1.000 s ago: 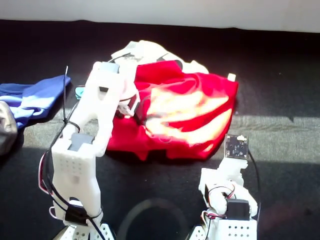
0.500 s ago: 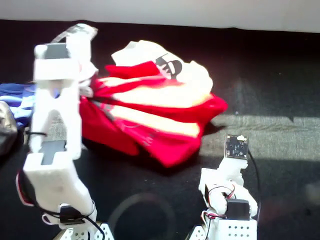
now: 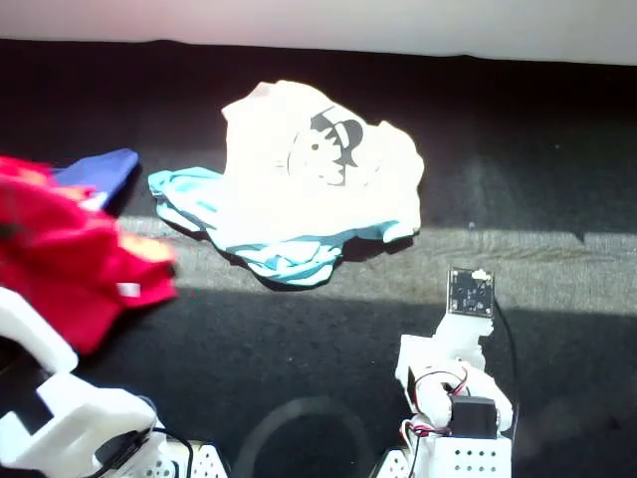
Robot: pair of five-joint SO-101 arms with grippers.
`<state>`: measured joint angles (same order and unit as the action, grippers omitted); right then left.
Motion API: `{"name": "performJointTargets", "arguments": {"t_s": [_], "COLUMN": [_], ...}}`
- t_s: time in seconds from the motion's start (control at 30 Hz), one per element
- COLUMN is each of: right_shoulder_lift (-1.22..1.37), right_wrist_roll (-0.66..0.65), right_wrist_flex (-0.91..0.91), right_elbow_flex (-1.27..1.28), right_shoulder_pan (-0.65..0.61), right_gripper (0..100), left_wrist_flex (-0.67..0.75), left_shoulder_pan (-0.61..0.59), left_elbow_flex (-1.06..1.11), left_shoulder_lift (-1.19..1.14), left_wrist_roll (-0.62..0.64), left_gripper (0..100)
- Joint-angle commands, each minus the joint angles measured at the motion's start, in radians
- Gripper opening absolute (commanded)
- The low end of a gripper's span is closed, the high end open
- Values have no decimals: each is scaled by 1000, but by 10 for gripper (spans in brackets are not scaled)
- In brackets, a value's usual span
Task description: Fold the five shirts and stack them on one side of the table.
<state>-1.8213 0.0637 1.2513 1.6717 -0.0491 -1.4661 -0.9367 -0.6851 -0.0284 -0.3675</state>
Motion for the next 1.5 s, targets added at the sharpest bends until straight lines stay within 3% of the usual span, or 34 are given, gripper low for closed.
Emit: {"name": "performJointTargets", "arguments": {"t_s": [0.0,0.2,0.4,0.6,0.73,0.97,1.17,1.3,1.47], "right_shoulder_lift": [-10,-10,-10,-10,-10,-10,-10,-10,-10], "right_wrist_roll": [-6,-6,-6,-6,-6,-6,-6,-6,-6], "right_wrist_flex": [-2,-2,-2,-2,-2,-2,-2,-2,-2], "right_elbow_flex": [131,131,131,131,131,131,131,131,131], "right_shoulder_pan": [-2,-2,-2,-2,-2,-2,-2,-2,-2], "right_gripper": [7,7,7,7,7,7,7,7,7], "left_wrist_flex": [222,480,493,485,483,393,114,-34,-81], "left_shoulder_pan": [-134,-236,-209,-189,-170,54,380,573,719], "left_elbow_flex": [-33,10,101,128,104,77,84,84,84], "left_shoulder_lift": [47,12,-65,-131,-114,5,90,25,-168], "left_wrist_roll": [-25,-29,-29,-25,-21,-21,54,157,327], "left_gripper": [9,9,23,276,254,220,220,220,221]}}
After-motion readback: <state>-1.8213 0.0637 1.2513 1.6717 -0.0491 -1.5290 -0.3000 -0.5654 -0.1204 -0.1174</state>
